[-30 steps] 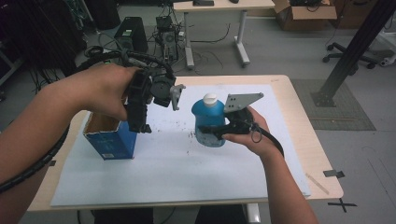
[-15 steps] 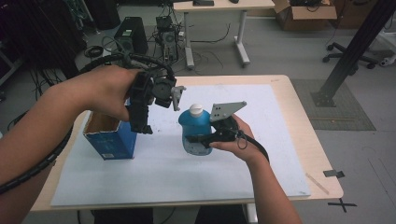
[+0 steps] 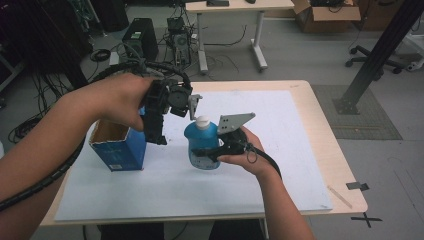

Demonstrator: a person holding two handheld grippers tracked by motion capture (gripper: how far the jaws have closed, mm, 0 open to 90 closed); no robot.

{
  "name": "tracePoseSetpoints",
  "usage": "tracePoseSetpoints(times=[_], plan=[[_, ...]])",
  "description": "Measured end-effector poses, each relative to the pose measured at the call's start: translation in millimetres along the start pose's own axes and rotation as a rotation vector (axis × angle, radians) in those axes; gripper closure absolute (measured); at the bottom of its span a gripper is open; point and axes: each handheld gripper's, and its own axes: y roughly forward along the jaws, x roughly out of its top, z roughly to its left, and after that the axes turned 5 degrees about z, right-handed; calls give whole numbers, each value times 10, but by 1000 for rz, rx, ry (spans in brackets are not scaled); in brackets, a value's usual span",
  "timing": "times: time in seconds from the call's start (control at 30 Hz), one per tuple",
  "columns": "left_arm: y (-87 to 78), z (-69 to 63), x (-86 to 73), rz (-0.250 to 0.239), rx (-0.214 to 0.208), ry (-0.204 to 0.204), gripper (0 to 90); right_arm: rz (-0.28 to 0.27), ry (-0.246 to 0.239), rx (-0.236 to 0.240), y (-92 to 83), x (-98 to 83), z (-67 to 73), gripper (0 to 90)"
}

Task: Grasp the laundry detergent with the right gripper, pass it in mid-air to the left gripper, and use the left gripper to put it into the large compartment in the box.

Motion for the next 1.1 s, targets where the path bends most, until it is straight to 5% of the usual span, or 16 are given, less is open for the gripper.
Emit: tracePoseSetpoints(times=[1.1], plan=[[215,31,46,-29,-41,8,4,-17,-42,39,411,156,122,464]])
